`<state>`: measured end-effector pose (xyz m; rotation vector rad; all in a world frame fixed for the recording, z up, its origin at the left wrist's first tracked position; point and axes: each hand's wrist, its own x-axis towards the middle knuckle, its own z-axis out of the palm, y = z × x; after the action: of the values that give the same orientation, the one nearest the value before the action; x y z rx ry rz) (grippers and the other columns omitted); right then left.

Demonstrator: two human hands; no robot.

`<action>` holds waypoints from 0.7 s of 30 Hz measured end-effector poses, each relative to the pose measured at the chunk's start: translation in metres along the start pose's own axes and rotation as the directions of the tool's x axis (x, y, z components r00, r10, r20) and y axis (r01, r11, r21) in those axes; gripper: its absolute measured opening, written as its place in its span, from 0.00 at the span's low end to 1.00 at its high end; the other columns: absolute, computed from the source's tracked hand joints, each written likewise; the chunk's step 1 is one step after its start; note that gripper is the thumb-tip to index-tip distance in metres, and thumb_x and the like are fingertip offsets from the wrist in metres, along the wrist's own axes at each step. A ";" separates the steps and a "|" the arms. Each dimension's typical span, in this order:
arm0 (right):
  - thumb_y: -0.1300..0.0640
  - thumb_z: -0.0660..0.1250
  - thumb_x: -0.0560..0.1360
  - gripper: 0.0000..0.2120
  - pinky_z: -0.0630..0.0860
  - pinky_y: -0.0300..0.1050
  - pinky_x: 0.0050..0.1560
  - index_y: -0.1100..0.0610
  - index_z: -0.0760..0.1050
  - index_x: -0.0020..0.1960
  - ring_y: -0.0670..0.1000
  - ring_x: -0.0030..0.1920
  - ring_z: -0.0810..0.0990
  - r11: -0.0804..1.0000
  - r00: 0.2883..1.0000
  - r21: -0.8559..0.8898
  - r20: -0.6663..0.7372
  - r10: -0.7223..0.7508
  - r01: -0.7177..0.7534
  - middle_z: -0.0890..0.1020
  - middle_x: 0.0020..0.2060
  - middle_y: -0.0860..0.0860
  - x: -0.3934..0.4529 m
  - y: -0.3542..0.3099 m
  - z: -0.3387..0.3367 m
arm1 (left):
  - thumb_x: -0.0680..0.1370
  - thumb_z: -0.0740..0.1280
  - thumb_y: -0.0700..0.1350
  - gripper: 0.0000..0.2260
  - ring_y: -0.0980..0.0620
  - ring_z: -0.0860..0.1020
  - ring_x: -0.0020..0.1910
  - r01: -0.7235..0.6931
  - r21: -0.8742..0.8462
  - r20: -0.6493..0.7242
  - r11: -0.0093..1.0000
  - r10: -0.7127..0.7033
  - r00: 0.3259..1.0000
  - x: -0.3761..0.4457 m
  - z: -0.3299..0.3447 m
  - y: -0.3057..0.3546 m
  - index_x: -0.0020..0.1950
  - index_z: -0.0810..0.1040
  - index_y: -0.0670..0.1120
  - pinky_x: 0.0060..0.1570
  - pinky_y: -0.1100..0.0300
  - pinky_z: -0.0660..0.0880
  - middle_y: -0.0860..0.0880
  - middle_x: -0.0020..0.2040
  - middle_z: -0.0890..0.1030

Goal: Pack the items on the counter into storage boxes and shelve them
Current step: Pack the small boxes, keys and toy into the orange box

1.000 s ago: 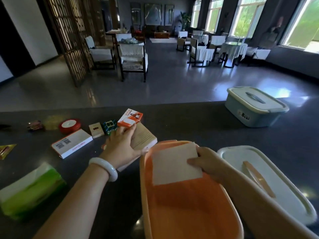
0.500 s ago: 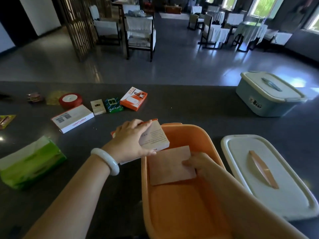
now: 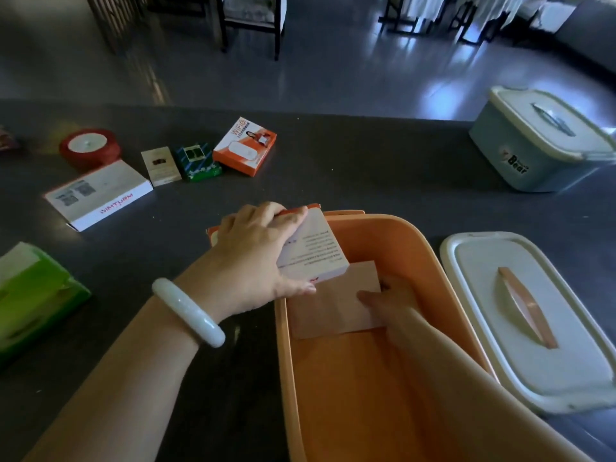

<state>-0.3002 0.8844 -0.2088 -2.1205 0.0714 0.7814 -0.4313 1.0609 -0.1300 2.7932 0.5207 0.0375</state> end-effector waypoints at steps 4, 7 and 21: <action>0.56 0.68 0.77 0.16 0.73 0.45 0.40 0.51 0.73 0.64 0.49 0.42 0.77 1.000 0.997 0.026 -0.070 -0.010 0.012 0.80 0.53 0.52 0.005 0.004 0.004 | 0.67 0.68 0.70 0.47 0.54 0.56 0.69 -0.006 0.006 0.019 1.000 0.005 1.000 0.000 -0.004 0.003 0.77 0.44 0.61 0.68 0.50 0.56 0.57 0.71 0.55; 0.56 0.68 0.76 0.15 0.74 0.45 0.43 0.52 0.72 0.62 0.49 0.43 0.77 0.999 0.992 -0.005 -0.117 -0.040 0.039 0.79 0.55 0.53 0.006 0.006 0.007 | 0.67 0.68 0.69 0.47 0.54 0.55 0.69 -0.012 0.013 0.025 1.000 0.012 1.000 0.003 -0.005 0.005 0.77 0.44 0.61 0.68 0.51 0.55 0.57 0.71 0.54; 0.61 0.70 0.75 0.17 0.75 0.59 0.59 0.57 0.72 0.62 0.57 0.53 0.78 0.994 0.989 -0.042 -0.100 -0.109 0.106 0.79 0.55 0.55 0.002 0.005 0.007 | 0.68 0.68 0.69 0.47 0.54 0.52 0.69 -0.051 0.001 0.077 0.999 0.051 0.996 0.010 -0.012 0.006 0.77 0.42 0.62 0.69 0.53 0.52 0.58 0.71 0.51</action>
<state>-0.3039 0.8866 -0.2167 -2.1793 -0.0030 0.6147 -0.4203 1.0624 -0.1174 2.7980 0.4314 -0.0598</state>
